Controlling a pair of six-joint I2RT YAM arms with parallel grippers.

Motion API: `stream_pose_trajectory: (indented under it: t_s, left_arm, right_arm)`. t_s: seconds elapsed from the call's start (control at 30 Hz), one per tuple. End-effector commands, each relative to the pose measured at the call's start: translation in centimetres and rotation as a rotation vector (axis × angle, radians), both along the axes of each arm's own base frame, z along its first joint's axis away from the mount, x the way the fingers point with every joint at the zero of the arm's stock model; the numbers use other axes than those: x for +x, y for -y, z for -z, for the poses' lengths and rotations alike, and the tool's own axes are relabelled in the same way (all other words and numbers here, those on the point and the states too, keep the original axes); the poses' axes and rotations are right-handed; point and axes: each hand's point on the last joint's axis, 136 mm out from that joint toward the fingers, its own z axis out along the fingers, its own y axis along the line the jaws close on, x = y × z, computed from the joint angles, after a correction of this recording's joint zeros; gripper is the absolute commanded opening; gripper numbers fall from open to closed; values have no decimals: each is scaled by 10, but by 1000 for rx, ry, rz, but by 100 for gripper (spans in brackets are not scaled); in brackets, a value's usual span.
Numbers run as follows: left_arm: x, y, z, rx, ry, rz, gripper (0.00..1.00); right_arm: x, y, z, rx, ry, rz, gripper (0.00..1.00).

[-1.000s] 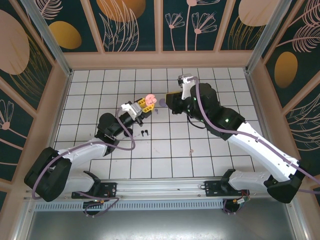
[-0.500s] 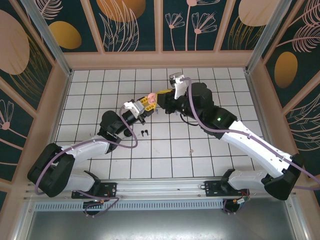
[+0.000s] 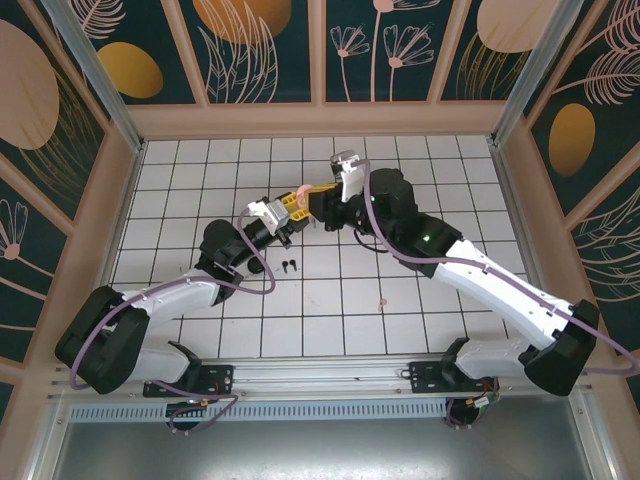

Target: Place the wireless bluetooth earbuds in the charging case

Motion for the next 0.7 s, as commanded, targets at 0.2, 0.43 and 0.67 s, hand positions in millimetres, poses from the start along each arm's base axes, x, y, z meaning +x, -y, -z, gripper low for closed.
stream_pose_trajectory:
  t_s: [0.2, 0.43, 0.67]
  left_arm:
    - [-7, 6, -21, -42, 35, 43, 0]
    - [-9, 6, -25, -45, 41, 48, 0]
    - [-11, 7, -27, -47, 45, 53, 0]
  right_arm:
    - [3, -8, 3, 14, 12, -17, 18]
    - [7, -8, 11, -4, 4, 2, 17]
    - [12, -4, 22, -32, -2, 33, 17]
